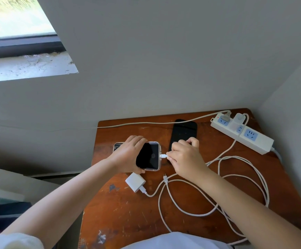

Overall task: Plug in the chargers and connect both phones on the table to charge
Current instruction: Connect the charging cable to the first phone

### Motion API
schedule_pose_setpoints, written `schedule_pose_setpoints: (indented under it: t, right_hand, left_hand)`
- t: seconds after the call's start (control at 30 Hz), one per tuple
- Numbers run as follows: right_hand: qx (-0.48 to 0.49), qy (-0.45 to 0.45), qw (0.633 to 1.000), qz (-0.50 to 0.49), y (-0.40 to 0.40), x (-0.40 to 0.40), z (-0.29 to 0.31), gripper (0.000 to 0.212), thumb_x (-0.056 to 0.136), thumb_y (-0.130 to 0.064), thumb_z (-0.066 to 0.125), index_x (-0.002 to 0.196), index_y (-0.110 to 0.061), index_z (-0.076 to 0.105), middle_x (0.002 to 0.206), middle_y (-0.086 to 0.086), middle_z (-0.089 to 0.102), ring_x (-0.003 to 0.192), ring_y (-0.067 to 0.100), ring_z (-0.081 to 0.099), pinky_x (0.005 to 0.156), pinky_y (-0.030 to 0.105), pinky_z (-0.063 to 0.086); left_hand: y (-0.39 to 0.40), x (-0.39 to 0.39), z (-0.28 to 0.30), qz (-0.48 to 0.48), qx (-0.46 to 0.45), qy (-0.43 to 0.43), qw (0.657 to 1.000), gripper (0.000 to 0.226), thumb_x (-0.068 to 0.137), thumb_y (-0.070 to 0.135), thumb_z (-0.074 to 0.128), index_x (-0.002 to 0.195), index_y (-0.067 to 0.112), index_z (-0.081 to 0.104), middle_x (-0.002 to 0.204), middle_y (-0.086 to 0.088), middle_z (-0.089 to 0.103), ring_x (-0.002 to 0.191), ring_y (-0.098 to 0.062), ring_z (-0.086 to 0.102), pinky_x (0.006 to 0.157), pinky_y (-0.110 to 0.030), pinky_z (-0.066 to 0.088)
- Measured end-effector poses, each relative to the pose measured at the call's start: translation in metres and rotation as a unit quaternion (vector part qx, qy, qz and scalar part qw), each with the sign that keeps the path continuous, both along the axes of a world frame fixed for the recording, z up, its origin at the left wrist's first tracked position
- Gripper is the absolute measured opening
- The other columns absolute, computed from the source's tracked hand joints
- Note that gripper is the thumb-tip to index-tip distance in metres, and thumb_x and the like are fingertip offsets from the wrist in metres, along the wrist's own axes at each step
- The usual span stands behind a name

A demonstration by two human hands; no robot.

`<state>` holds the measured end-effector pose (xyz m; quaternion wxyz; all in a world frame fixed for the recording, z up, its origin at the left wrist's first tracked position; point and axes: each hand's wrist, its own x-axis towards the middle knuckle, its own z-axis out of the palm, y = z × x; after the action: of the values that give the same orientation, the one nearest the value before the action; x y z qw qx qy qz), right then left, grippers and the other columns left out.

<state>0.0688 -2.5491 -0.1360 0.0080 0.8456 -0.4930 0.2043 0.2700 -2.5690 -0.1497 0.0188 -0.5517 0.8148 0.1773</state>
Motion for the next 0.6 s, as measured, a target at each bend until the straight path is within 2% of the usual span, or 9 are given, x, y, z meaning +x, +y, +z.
schedule_pose_setpoints:
  t: [0.2,0.4,0.6]
  right_hand:
    - [-0.029,-0.012,0.999,-0.031,0.008,0.007,-0.007,0.021,0.052,0.004,0.085,0.049,-0.008,0.068,0.049,0.005,0.061,0.051,0.021,0.061,0.073,0.031,0.028]
    - [-0.043,-0.008,0.999,0.012,-0.003,-0.003,-0.006,0.021,0.052,0.004,0.086,0.051,-0.009,0.069,0.050,0.004,0.061,0.050,0.020,0.060,0.075,0.033,0.027]
    - [-0.052,-0.021,0.998,-0.003,0.003,-0.004,-0.011,0.019,0.053,0.003,0.086,0.053,-0.008,0.070,0.050,0.005,0.062,0.051,0.021,0.061,0.075,0.033,0.029]
  left_hand:
    - [0.000,-0.001,0.002,0.009,-0.007,0.002,1.000,0.092,0.063,0.039,0.078,0.136,0.014,0.028,0.143,-0.007,0.035,0.131,-0.023,0.026,0.106,-0.032,0.032]
    - [0.003,-0.003,0.001,0.018,-0.013,0.006,1.000,0.092,0.064,0.039,0.078,0.136,0.012,0.027,0.143,-0.008,0.034,0.132,-0.023,0.025,0.107,-0.032,0.031]
    - [0.009,-0.008,0.000,0.021,-0.046,0.022,0.998,0.088,0.064,0.037,0.078,0.134,0.010,0.031,0.140,-0.010,0.037,0.130,-0.024,0.026,0.105,-0.032,0.033]
